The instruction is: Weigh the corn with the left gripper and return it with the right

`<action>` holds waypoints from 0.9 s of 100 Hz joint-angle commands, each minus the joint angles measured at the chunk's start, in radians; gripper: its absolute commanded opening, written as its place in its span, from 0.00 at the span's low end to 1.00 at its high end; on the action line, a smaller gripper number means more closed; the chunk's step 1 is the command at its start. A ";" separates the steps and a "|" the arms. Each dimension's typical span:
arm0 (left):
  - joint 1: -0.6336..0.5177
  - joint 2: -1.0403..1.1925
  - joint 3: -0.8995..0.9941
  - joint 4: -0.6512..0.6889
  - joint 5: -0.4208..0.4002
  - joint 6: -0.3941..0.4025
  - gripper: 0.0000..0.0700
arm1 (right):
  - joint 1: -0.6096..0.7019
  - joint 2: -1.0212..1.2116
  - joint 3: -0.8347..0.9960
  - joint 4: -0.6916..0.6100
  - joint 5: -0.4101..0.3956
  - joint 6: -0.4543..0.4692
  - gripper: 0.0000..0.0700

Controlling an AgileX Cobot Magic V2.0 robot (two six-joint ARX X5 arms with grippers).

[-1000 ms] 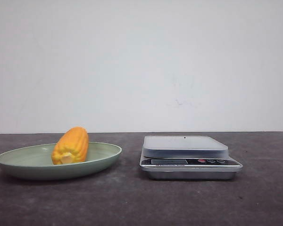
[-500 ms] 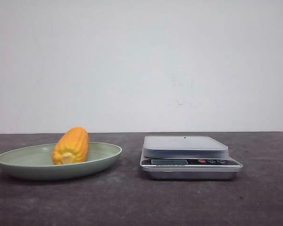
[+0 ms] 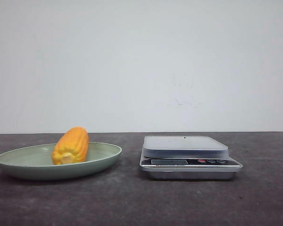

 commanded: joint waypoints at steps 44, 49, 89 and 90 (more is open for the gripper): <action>0.000 0.000 -0.013 -0.009 0.003 0.013 0.04 | -0.322 -0.063 -0.222 0.421 -0.034 -0.139 0.02; 0.000 0.000 -0.013 -0.009 0.003 0.013 0.04 | -0.383 -0.080 -0.306 0.504 -0.084 -0.162 0.02; 0.000 0.000 -0.013 -0.009 0.003 0.013 0.04 | -0.556 -0.268 -0.886 0.864 -0.170 -0.179 0.02; 0.000 0.000 -0.013 -0.009 0.003 0.013 0.04 | -0.556 -0.269 -0.892 0.864 -0.170 -0.179 0.02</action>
